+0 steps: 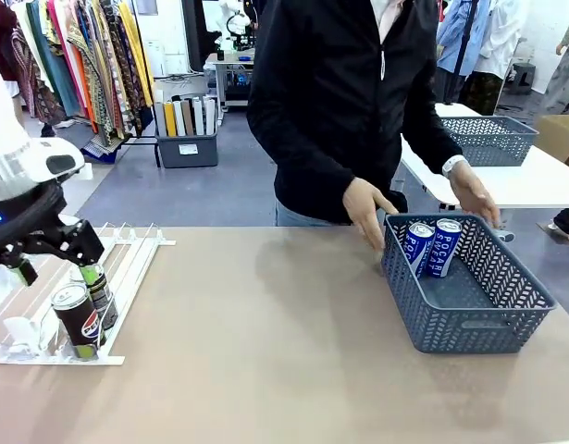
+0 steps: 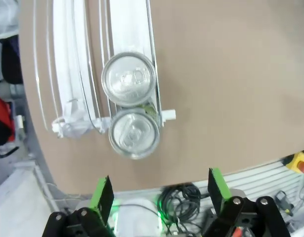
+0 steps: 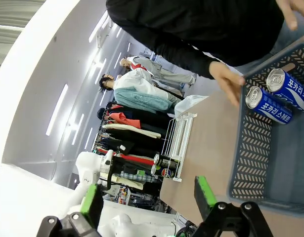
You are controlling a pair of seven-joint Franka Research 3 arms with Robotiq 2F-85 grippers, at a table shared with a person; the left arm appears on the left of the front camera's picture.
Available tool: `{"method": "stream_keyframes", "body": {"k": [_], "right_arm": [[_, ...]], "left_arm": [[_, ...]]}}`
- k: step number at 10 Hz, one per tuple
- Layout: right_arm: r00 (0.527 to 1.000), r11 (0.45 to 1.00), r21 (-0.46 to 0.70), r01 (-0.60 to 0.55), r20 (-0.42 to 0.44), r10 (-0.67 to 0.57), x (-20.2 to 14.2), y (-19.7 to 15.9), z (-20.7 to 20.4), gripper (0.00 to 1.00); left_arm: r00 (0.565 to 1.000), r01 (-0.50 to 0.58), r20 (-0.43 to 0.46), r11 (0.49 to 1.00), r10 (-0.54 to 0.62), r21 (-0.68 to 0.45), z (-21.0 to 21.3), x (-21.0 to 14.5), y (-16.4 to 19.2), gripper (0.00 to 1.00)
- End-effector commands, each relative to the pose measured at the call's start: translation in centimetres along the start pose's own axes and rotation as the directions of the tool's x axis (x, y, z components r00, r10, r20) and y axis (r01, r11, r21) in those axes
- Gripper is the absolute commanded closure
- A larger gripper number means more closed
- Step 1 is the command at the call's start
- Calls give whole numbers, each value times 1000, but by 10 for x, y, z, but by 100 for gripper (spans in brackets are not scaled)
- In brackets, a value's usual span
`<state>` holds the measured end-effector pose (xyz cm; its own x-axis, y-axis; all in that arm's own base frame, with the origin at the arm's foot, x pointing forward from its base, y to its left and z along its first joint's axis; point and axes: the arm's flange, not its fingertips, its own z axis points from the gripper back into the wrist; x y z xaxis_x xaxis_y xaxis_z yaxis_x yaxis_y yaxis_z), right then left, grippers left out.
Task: Retrieve and store the cans from the dispenser.
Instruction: Pick up one can from the Automatic Can Dispenser and place it in the middle of the table.
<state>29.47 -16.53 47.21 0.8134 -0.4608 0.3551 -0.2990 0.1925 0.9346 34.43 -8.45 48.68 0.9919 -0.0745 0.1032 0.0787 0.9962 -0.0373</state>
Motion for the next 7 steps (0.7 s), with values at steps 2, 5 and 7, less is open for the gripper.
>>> {"method": "stream_keyframes", "body": {"k": [2,5,7], "right_arm": [[1000,1000,14,1,8,-1,2,4,-1,0],[1000,1000,14,1,8,-1,2,4,-1,0],[1000,1000,14,1,8,-1,2,4,-1,0]], "left_arm": [[1000,-17,-25,1000,17,25,-49,8,21,0],[1000,-24,-18,1000,24,-5,-75,17,28,0],[999,-21,-38,1000,20,-11,-83,22,28,0]]}}
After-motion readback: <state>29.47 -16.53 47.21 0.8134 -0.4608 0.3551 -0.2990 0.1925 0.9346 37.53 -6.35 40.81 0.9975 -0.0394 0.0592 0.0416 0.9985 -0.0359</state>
